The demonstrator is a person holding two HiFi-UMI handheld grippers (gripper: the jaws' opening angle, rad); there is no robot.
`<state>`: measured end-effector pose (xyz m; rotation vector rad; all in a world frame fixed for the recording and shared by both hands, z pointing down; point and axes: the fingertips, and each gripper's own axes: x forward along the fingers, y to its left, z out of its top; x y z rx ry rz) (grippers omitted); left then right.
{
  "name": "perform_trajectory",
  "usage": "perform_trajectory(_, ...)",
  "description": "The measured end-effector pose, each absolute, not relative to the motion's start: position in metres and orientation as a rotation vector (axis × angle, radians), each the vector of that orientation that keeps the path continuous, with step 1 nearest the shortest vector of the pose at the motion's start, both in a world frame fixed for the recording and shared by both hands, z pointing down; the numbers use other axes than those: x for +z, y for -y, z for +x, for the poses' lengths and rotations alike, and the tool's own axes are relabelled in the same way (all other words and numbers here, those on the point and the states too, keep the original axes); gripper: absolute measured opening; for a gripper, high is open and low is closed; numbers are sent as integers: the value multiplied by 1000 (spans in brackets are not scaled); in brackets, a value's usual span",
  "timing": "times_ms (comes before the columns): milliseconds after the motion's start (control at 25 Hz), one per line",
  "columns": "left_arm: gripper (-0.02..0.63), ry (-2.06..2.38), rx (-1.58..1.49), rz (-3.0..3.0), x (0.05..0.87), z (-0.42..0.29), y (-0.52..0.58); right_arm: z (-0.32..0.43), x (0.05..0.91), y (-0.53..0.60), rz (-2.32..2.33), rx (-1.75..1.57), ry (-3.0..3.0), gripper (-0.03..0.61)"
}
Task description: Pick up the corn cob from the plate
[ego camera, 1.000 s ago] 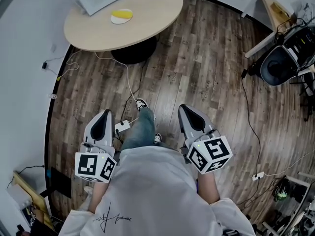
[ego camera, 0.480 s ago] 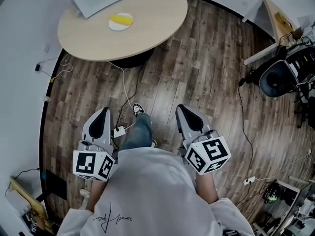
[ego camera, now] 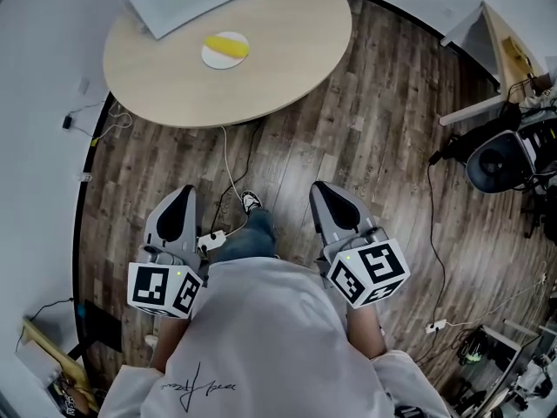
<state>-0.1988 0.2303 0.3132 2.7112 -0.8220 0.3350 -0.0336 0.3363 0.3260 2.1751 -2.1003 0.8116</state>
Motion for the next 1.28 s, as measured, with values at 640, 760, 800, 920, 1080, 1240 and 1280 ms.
perform_trajectory(640,-4,845,257,2711,300,-176,-112,-14,308,-204,2106,750,2140,12)
perform_trajectory(760,-4,853,257,2699,302,-176,-103,-13,311,-193,2081,759,2138,12)
perform_trajectory(800,-3,855,256,2696,303,-176,-101,-13,313,-190,2073,760,2137,12)
perform_trajectory(920,-5,871,253,2682,308,-176,-96,-13,319,-184,2050,764,2138,12)
perform_trajectory(1080,-9,897,254,2655,313,-173,-92,-7,319,-175,2026,747,2147,12)
perform_trajectory(1240,-9,930,247,2637,315,-168,-83,6,315,-160,2029,717,2168,12)
perform_trajectory(1280,-9,940,245,2633,315,-165,-79,11,314,-154,2026,709,2178,14)
